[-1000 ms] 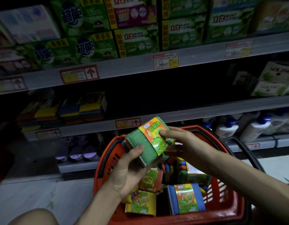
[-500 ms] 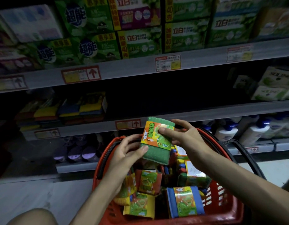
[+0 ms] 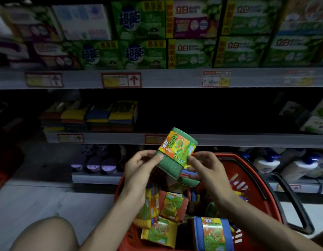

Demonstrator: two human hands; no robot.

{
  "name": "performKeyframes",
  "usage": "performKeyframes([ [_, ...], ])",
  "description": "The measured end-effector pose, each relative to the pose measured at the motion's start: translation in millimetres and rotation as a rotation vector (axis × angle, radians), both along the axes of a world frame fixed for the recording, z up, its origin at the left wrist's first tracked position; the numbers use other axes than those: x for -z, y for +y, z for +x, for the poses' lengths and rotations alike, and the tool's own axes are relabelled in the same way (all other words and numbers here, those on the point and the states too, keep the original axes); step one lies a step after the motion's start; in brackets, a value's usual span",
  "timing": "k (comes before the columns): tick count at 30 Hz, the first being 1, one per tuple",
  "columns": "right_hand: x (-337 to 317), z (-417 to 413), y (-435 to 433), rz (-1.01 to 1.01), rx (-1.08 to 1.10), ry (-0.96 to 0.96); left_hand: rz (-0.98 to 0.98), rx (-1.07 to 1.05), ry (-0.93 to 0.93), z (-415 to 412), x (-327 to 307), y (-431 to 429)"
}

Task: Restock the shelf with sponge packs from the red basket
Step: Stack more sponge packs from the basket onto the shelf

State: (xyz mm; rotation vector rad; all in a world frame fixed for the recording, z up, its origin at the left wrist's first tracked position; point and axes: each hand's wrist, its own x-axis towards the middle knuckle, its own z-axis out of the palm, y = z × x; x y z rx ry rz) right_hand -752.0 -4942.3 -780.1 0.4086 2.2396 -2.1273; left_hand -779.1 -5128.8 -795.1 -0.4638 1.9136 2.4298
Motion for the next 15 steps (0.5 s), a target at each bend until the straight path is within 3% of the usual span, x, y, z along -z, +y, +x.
performKeyframes([
  [6, 0, 7, -30, -0.047, -0.159, 0.034, 0.075, -0.171, 0.055, -8, -3, -9],
  [15, -5, -9, -56, 0.092, -0.276, 0.179, 0.048, -0.269, 0.172, -29, -12, -17],
])
